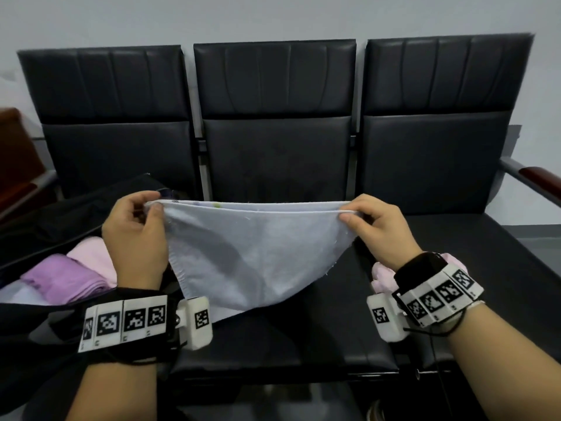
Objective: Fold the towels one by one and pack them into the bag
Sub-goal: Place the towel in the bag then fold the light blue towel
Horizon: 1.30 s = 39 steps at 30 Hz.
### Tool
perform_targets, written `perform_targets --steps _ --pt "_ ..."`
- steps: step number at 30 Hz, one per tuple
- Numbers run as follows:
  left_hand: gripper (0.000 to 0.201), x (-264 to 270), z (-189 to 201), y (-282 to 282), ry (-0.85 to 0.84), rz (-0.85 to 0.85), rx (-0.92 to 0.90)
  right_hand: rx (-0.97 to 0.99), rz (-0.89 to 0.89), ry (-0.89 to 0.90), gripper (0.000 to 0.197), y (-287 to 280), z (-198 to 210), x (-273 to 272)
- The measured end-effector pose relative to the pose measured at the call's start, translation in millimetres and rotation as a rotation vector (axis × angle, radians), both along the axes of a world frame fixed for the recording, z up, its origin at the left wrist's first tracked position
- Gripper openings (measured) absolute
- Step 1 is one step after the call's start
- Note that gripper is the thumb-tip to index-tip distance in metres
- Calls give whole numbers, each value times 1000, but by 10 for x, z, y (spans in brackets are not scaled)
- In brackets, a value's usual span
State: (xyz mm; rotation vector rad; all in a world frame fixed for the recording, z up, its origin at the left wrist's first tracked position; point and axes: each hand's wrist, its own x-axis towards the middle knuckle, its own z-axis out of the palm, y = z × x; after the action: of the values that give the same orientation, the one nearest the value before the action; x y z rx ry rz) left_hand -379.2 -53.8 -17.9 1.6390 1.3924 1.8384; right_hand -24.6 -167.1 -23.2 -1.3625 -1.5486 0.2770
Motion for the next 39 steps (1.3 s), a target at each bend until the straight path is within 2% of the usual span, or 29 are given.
perform_targets --steps 3,8,11,15,19,24,27,30,32,35,39 --pt "18 -47 43 -10 -31 -10 -3 60 8 -3 14 -31 112 -27" --pt "17 -106 123 -60 -64 -43 0 80 -49 -107 6 -106 236 -71" --pt "22 -136 165 -109 -52 -62 7 73 -5 -25 12 -189 270 -83" --pt "21 -200 187 -148 -45 -96 25 89 -7 115 7 -285 297 -55" --pt "17 -224 167 -127 -42 -117 19 96 22 112 15 -296 346 -8" --pt "17 -80 25 82 -10 -122 -53 84 -135 58 19 -29 246 92" --pt "16 93 -42 263 7 -98 -137 19 -204 29 10 214 162 134" --pt "14 206 48 392 -12 -121 -157 47 -233 152 13 422 218 164" --pt "15 211 188 426 -30 -124 -74 115 -235 266 18 496 345 200" --pt "22 160 379 384 -50 -158 56 214 -194 394 12 448 519 261" --pt "20 67 233 269 -60 -240 55 203 -112 431 7 206 378 269"
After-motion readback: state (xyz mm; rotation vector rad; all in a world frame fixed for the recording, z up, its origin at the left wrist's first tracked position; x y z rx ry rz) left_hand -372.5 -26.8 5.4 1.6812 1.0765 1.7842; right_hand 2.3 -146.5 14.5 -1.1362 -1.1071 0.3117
